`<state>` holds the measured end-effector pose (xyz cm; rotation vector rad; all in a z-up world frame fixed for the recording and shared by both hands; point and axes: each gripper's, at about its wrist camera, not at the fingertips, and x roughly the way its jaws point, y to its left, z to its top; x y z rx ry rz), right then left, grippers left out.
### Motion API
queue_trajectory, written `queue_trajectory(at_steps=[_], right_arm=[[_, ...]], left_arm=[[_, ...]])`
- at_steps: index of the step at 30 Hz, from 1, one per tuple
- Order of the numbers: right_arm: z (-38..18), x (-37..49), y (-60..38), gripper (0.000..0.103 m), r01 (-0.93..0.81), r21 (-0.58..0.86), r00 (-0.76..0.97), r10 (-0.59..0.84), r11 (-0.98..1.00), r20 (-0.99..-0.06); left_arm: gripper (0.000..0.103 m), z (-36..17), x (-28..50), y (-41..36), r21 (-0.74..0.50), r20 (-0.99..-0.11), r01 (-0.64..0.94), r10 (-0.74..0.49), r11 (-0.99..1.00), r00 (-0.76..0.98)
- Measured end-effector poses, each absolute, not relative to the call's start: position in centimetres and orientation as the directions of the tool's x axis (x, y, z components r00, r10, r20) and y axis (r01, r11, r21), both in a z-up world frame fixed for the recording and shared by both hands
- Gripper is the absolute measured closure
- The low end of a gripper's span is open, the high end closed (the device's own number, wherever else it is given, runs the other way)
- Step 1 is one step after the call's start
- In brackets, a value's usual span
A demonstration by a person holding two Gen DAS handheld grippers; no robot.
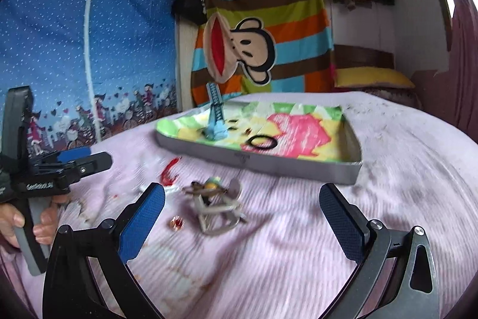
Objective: Organize jewelry
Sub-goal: 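Withdraw both tools from the tray toward the clips on the bed, then grasp the white hair clip with the left tool while the right tool grasps the beige claw clip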
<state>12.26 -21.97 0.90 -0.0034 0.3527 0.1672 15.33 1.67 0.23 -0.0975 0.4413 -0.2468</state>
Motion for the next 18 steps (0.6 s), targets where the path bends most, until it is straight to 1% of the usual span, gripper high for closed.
queue_trajectory(at_steps=[3,11,13,15,17,18], right_arm=[[0.3,12.3,-21.7,0.001,-0.183,-0.010,0.915,0.166,0.983,-0.368],[-0.9,13.6,-22.0,0.003,-0.196,0.045,0.883,0.196,0.980,-0.427],[-1.2,14.0,-22.2,0.008,-0.199,0.062,0.873,0.206,0.978,-0.443],[-1.5,14.4,-22.2,0.021,-0.204,0.078,0.862,0.217,0.976,-0.458],[-1.7,14.8,-22.2,0.026,-0.209,0.090,0.852,0.227,0.974,-0.472],[-1.8,14.9,-22.1,0.028,-0.212,0.092,0.849,0.230,0.973,-0.475]], left_arm=[[0.000,-0.3,15.3,1.6,-0.143,-0.420,0.223,-0.263,0.964,0.868],[0.000,-0.8,15.6,0.7,-0.106,-0.444,0.290,-0.306,0.951,0.842],[0.000,-0.8,15.7,0.3,-0.099,-0.451,0.309,-0.319,0.946,0.834],[0.002,-0.8,15.8,0.0,-0.095,-0.457,0.329,-0.335,0.939,0.824],[0.010,-0.8,15.9,-0.3,-0.092,-0.462,0.353,-0.353,0.931,0.813],[0.013,-0.9,16.0,-0.5,-0.089,-0.469,0.366,-0.363,0.926,0.805]])
